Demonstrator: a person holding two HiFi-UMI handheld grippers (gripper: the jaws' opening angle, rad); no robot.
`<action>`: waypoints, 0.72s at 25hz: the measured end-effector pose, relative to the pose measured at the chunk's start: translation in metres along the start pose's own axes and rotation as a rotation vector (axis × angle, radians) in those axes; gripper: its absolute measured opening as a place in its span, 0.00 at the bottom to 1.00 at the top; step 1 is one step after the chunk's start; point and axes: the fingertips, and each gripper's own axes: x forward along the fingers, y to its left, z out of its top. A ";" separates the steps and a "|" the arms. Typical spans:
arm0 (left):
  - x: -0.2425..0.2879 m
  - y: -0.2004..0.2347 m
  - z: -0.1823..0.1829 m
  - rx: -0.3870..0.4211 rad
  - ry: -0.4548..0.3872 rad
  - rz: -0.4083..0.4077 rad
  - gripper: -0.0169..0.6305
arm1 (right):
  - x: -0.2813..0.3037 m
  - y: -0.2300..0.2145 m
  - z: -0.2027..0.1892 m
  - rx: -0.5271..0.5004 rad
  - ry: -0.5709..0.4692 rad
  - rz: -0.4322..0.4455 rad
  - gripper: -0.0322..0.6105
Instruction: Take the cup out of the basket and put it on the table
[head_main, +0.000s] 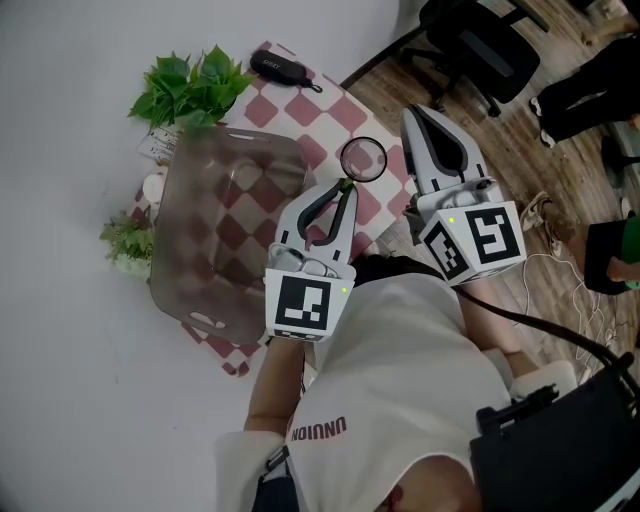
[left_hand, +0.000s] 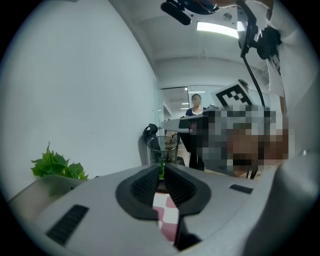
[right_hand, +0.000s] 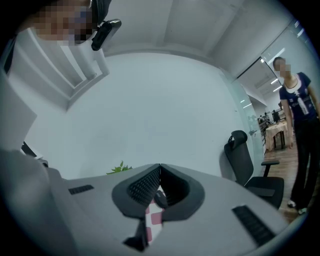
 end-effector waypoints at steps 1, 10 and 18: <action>0.000 0.000 0.000 -0.005 -0.004 0.000 0.09 | 0.000 0.000 0.000 0.000 -0.001 0.000 0.08; 0.010 -0.012 -0.006 -0.055 0.023 -0.029 0.09 | 0.000 -0.007 0.001 -0.004 0.002 -0.011 0.08; 0.020 -0.019 -0.020 -0.065 0.042 -0.042 0.09 | -0.001 -0.014 0.001 -0.007 0.007 -0.022 0.08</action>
